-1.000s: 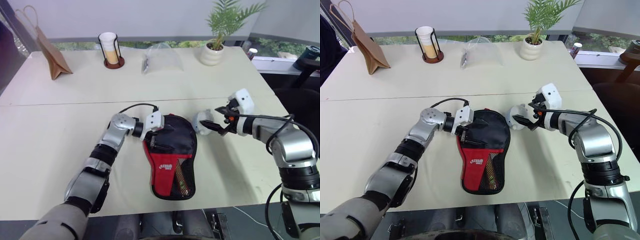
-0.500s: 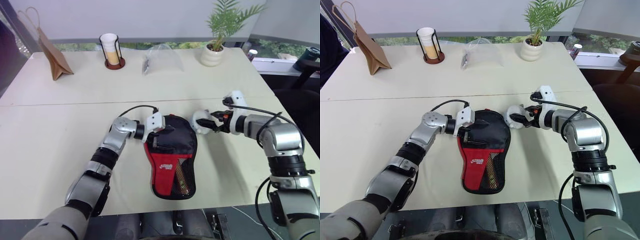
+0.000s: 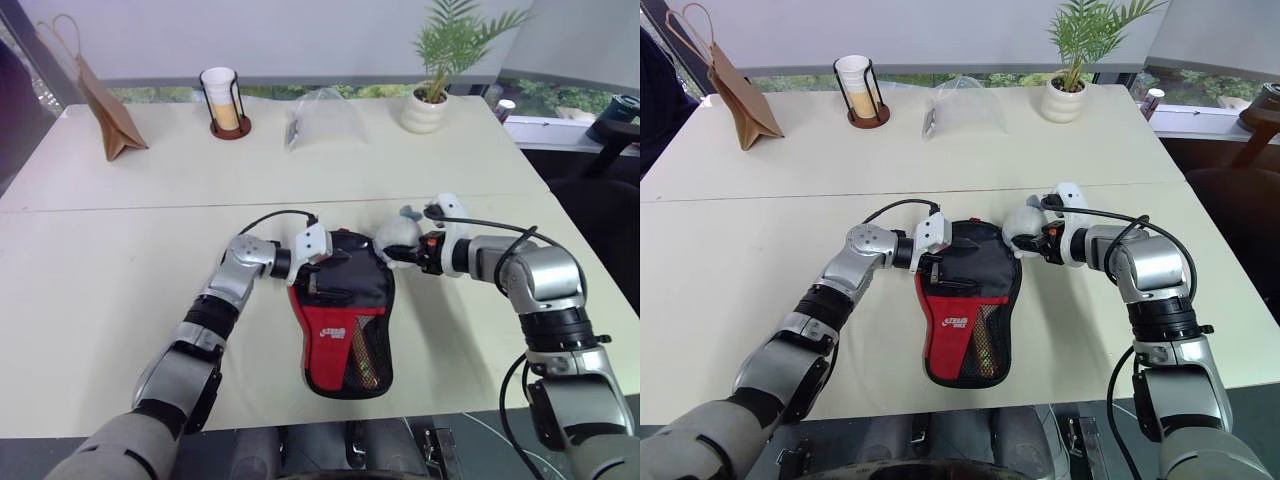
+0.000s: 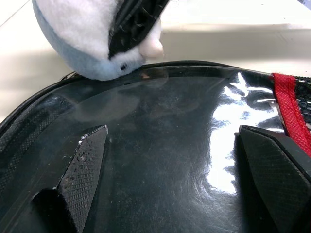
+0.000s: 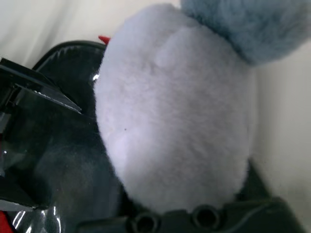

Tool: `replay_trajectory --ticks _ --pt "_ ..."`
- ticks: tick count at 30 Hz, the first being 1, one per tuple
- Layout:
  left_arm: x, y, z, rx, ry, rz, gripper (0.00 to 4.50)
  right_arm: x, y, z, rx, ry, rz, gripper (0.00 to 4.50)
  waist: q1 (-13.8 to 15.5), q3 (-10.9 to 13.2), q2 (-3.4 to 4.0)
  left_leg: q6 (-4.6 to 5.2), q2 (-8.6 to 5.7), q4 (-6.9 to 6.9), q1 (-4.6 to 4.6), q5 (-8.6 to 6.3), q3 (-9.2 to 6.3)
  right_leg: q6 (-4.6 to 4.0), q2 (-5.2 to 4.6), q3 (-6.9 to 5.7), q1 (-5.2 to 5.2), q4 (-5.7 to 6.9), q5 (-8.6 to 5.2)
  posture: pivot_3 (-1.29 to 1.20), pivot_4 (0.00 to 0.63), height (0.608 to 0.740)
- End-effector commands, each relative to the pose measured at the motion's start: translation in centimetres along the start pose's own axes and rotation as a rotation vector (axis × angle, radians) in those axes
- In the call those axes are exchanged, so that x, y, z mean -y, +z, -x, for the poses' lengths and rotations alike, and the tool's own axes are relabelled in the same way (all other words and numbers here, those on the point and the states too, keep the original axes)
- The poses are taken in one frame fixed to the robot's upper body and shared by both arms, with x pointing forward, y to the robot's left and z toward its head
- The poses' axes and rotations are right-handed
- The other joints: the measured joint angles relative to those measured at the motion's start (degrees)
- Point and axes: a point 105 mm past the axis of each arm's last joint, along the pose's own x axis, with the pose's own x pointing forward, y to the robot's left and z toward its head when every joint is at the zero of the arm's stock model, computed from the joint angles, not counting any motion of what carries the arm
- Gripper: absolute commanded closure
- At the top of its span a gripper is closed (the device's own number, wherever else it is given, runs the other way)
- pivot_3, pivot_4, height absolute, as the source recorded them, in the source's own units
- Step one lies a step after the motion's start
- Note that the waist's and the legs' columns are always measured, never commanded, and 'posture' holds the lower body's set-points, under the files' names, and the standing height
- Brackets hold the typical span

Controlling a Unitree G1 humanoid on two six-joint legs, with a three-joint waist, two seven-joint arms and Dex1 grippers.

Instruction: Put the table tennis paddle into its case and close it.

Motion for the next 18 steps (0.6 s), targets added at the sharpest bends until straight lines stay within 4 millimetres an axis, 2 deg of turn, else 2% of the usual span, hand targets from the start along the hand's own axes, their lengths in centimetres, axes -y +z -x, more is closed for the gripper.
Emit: replay_trajectory --ticks 1,7,18 --pt "1.0 -2.2 -0.6 -0.079 -0.031 0.058 0.00 0.9 1.9 1.4 0.076 -0.045 -0.022 4.29 0.1 0.0 0.00 0.00 0.00 0.00 0.00 0.00 0.00 0.00 0.00 0.00 0.00 0.00 0.00 0.00 0.150 0.740" --pt "1.3 -2.5 -0.7 -0.088 -0.044 0.079 0.00 1.2 1.8 3.0 0.081 -0.066 -0.061 4.29 0.6 0.0 0.01 0.00 -0.01 0.00 0.00 0.00 0.01 0.00 -0.01 0.00 0.00 0.00 0.00 0.00 0.150 0.740" --pt "1.4 -3.3 -0.7 -0.108 -0.043 0.096 0.00 0.8 -1.5 5.6 0.013 -0.092 -0.090 4.29 1.1 0.0 0.03 0.01 0.00 -0.01 -0.01 0.00 -0.02 -0.03 0.00 0.00 0.00 -0.05 -0.02 0.00 0.150 0.740"
